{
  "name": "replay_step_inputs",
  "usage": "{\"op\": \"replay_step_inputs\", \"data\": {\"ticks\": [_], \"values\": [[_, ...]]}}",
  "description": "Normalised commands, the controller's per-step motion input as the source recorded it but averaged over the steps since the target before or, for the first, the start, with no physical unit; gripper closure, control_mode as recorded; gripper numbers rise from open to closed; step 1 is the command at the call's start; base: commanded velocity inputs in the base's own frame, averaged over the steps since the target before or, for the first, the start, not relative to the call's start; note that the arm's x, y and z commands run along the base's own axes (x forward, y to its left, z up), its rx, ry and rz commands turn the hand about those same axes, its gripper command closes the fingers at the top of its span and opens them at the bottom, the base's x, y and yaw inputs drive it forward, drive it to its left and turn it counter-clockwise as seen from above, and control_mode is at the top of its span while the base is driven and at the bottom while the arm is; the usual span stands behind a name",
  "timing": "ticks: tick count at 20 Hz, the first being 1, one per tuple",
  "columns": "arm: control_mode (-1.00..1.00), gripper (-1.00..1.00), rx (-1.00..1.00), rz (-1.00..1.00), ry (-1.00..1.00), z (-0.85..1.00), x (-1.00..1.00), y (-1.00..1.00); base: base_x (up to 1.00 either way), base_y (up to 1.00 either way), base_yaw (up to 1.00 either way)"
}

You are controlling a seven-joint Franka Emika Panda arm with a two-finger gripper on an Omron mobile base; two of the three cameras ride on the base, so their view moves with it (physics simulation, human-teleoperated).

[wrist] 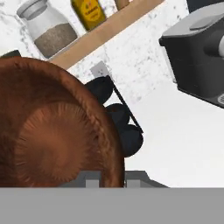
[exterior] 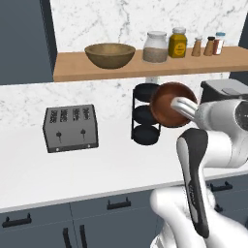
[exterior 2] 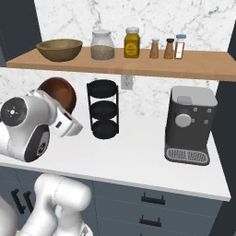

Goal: Pick up the bowls on the counter and stack them on top of one another in the open cabinet. Place the smaller bowl on top of the larger bowl.

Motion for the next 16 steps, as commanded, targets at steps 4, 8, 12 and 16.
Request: {"op": "replay_step_inputs", "data": {"ticks": [4, 8, 12, 16], "values": [[-1.0, 1.0, 0.1, 0.14, -0.04, 0.92, 0.0, 0.27, 0.0, 0.0, 0.0], [-1.0, 1.0, 0.04, 0.14, 0.0, 0.83, -0.05, 0.27, 0.0, 0.0, 0.0], [-1.0, 1.0, 0.0, 0.12, 0.0, 0.79, -0.08, 0.27, 0.0, 0.0, 0.0], [-1.0, 1.0, 0.0, 0.04, 0.0, 0.73, 0.08, 0.39, 0.0, 0.0, 0.0]]}}
